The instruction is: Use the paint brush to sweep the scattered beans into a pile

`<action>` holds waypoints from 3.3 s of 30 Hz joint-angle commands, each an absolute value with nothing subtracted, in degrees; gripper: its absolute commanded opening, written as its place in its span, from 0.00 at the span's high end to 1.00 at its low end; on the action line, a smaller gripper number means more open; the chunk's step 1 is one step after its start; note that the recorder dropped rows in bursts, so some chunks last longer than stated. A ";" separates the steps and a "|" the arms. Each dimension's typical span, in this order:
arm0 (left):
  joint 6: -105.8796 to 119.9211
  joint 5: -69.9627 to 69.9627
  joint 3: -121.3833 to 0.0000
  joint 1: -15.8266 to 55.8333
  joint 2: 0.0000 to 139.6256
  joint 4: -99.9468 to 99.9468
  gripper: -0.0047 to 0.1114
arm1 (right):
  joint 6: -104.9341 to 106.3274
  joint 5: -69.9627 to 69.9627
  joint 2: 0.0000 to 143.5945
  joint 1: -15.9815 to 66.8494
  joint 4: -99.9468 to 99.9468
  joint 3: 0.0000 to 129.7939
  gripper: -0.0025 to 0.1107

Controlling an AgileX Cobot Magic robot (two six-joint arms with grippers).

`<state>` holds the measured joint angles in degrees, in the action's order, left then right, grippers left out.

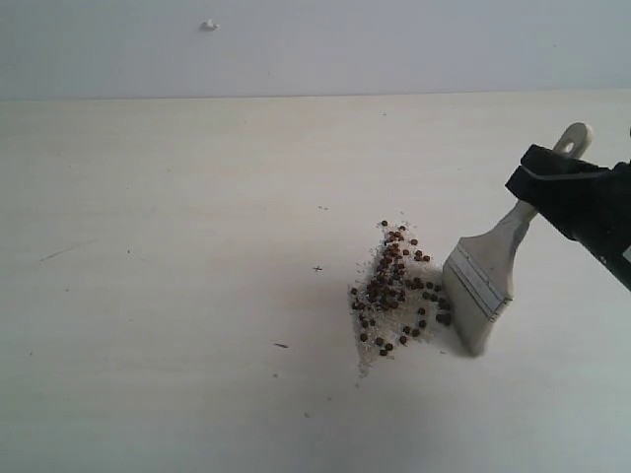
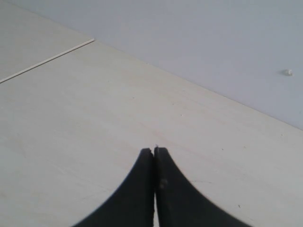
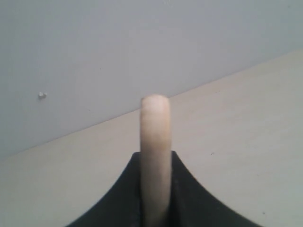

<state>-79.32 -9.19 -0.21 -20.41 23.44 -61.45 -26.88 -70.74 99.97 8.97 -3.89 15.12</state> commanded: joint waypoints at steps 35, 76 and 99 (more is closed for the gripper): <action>-79.18 -9.07 0.00 -20.65 23.31 -61.07 0.96 | 19.77 -45.97 64.48 26.64 30.13 15.25 0.98; -79.18 -9.07 0.00 -20.65 23.31 -61.07 0.96 | 9.88 -69.49 105.36 45.51 43.99 30.67 0.98; -79.18 -9.07 0.00 -20.65 23.31 -61.07 0.96 | 19.16 -69.96 92.74 45.51 51.28 26.77 0.98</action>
